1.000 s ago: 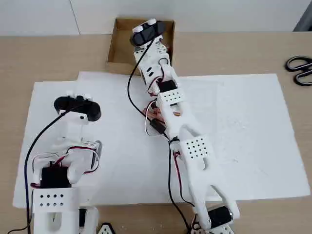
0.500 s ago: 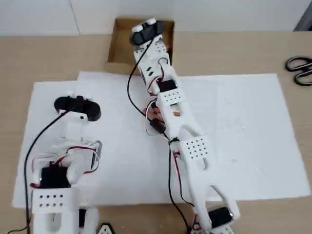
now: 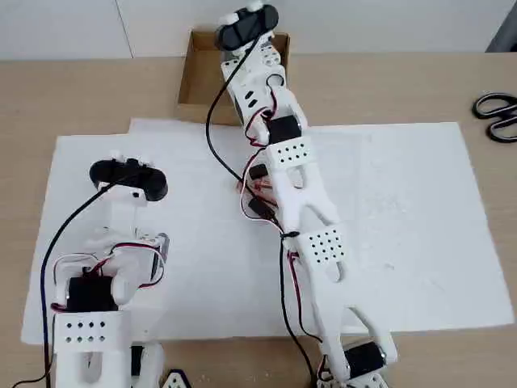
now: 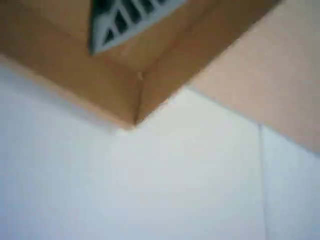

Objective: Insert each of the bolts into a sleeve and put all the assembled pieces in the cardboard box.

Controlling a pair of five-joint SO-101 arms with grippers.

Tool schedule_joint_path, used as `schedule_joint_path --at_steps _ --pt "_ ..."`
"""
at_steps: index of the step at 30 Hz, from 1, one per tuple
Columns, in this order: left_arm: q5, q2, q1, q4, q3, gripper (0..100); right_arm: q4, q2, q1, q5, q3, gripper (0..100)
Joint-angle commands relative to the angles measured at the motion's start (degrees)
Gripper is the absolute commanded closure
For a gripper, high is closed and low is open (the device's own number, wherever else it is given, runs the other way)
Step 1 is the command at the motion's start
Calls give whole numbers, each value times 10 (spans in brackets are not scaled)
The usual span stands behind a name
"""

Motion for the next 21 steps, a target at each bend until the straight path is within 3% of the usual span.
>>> schedule_joint_path --at_steps 1,14,21 --pt "-1 -7 -1 -2 -2 847 61 -90 19 4 -33 862" --pt "-1 -7 -1 -2 -3 847 274 -233 24 4 -32 862" --pt "-1 -7 -1 0 -3 847 553 -345 11 4 -32 864"
